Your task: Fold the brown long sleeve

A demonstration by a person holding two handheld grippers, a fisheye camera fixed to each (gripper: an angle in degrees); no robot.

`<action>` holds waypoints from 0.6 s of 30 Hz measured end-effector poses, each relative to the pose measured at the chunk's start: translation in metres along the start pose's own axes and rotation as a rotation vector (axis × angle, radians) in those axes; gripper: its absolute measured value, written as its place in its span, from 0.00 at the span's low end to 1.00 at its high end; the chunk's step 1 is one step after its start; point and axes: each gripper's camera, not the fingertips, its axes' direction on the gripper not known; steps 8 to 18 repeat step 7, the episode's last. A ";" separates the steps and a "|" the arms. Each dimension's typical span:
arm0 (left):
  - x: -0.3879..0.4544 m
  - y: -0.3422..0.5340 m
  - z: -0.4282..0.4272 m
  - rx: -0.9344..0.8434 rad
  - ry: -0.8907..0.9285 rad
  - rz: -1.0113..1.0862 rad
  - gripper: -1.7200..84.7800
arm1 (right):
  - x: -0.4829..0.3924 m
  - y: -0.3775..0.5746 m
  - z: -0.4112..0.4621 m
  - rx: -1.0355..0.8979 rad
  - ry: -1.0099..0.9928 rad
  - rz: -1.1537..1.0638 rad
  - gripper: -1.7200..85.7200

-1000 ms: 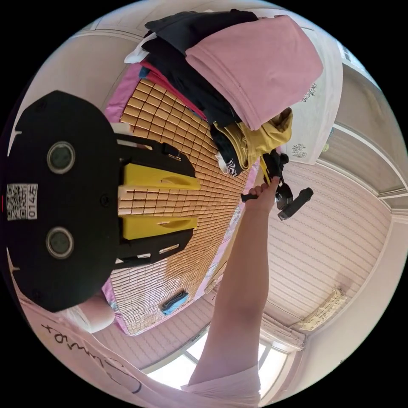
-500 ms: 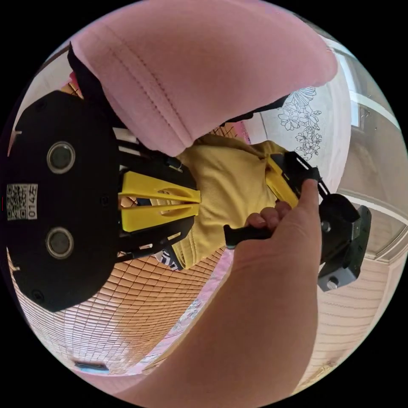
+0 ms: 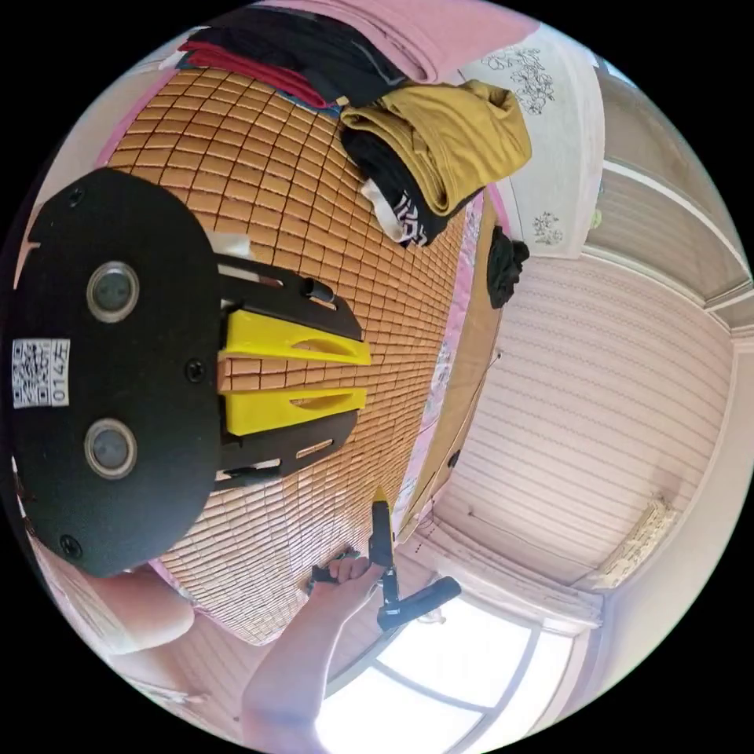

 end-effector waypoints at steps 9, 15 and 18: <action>0.168 -0.013 0.096 -0.180 0.464 0.332 0.09 | 0.160 0.281 -0.151 0.006 0.392 0.612 0.12; 0.168 -0.013 0.096 -0.180 0.464 0.332 0.09 | 0.160 0.281 -0.151 0.006 0.392 0.612 0.12; 0.168 -0.013 0.096 -0.180 0.464 0.332 0.09 | 0.160 0.281 -0.151 0.006 0.392 0.612 0.12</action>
